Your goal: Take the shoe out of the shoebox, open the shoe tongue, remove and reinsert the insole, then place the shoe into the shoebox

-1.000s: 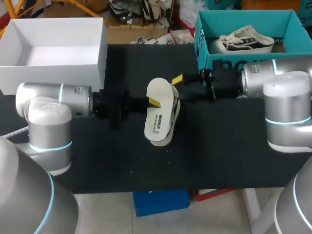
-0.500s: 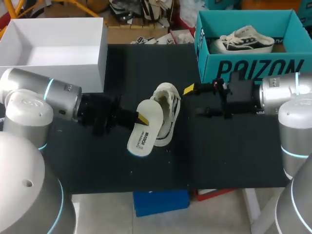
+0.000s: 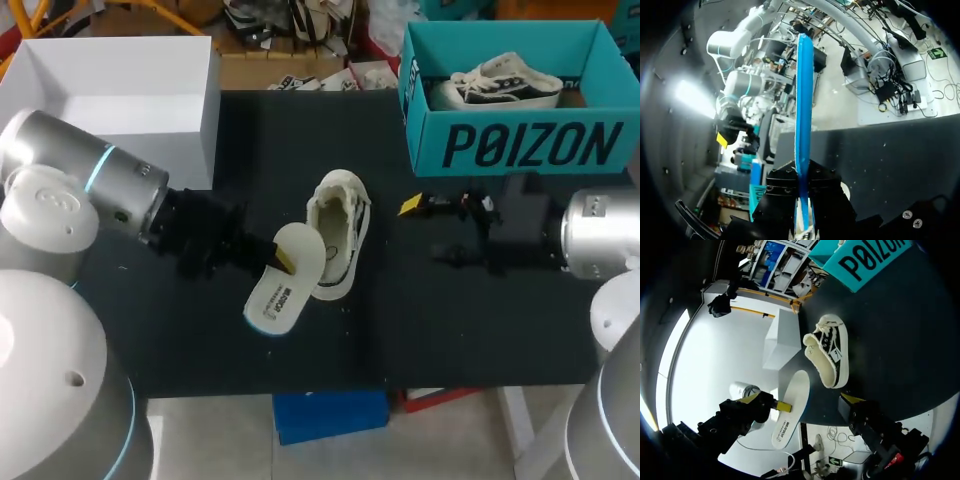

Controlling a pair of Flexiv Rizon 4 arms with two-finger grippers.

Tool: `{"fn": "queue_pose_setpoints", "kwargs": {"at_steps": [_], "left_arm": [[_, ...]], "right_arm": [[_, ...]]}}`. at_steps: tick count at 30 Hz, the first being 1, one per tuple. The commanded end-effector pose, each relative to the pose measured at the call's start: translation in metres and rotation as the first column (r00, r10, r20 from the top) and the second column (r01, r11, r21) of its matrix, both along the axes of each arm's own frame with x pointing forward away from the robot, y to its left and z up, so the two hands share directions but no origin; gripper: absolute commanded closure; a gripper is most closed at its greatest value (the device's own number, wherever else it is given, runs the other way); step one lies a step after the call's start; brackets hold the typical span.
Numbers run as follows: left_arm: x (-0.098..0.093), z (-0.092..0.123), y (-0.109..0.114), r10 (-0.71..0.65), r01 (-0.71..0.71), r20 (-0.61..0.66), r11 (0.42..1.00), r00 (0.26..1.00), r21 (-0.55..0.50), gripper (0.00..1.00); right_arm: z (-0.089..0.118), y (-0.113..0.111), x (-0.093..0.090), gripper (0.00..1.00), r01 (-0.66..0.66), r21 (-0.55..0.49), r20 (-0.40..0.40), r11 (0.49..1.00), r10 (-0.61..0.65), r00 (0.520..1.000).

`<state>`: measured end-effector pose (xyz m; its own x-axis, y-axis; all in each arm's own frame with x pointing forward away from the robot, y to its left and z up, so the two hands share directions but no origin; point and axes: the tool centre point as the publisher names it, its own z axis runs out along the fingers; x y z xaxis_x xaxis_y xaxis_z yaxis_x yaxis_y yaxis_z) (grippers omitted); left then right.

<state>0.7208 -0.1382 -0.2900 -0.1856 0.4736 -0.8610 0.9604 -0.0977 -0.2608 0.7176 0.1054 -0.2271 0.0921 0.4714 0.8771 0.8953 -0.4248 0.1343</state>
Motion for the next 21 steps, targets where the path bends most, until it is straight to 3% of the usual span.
{"fn": "queue_pose_setpoints", "kwargs": {"at_steps": [1, 14, 21], "left_arm": [[0.002, -0.001, -0.002, -0.021, 0.021, -0.004, 0.999, 1.0, 0.039, 1.0], [-0.004, -0.012, -0.011, -0.062, 0.065, -0.042, 0.994, 0.997, 0.088, 1.0], [0.003, -0.033, -0.017, -0.115, 0.123, -0.061, 0.979, 0.992, 0.163, 1.0]], "right_arm": [[0.004, -0.007, -0.015, 0.0, 0.045, -0.008, 0.019, 0.999, -0.045, 0.999], [0.008, -0.01, -0.023, 0.0, 0.025, -0.011, 0.013, 1.0, -0.025, 1.0], [0.008, -0.01, -0.023, 0.0, 0.025, -0.011, 0.013, 1.0, -0.025, 1.0]]}}
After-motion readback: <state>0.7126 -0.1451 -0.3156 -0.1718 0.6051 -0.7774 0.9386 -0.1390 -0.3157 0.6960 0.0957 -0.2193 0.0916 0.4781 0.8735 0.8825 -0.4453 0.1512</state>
